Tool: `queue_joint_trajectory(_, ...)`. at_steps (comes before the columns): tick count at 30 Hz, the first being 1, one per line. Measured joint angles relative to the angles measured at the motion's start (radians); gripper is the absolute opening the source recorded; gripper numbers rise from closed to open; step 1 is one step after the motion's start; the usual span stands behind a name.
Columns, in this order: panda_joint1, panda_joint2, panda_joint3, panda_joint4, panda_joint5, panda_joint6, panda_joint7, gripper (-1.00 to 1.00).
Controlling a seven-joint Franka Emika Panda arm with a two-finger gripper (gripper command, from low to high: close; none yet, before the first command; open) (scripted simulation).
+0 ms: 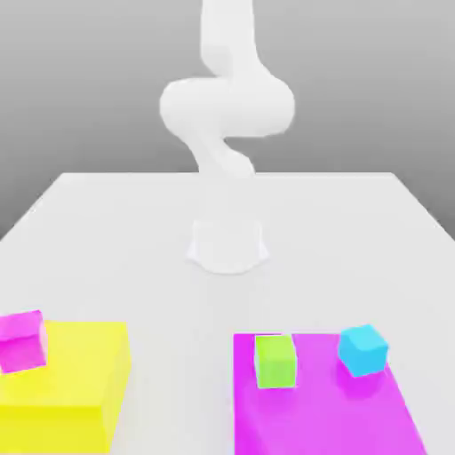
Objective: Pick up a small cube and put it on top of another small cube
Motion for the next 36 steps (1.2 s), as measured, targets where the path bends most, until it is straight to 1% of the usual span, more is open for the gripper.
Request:
queue_joint_trajectory(6,0.068,0.207,-0.238,-0.055,0.127,0.078,-0.23,0.0)
queue_joint_trajectory(12,0.109,0.423,-0.453,-0.109,0.287,0.154,-0.486,0.0)
queue_joint_trajectory(17,0.097,0.613,-0.584,-0.153,0.44,0.211,-0.713,0.0)
queue_joint_trajectory(19,0.057,0.688,-0.616,-0.17,0.496,0.234,-0.8,0.0)
queue_joint_trajectory(22,-0.009,0.789,-0.636,-0.198,0.555,0.276,-0.914,0.0)
queue_joint_trajectory(24,-0.044,0.846,-0.629,-0.219,0.554,0.313,-0.966,0.0)
queue_joint_trajectory(27,-0.062,0.92,-0.649,-0.251,0.508,0.373,-1.016,0.0)
queue_joint_trajectory(29,-0.041,0.964,-0.666,-0.269,0.444,0.407,-1.027,0.0)
queue_joint_trajectory(30,-0.034,0.982,-0.655,-0.267,0.437,0.415,-1.036,0.0)
queue_joint_trajectory(32,-0.06,1.027,-0.606,-0.255,0.479,0.438,-1.077,0.0)
queue_joint_trajectory(36,-0.165,1.124,-0.468,-0.221,0.617,0.493,-1.184,0.0)
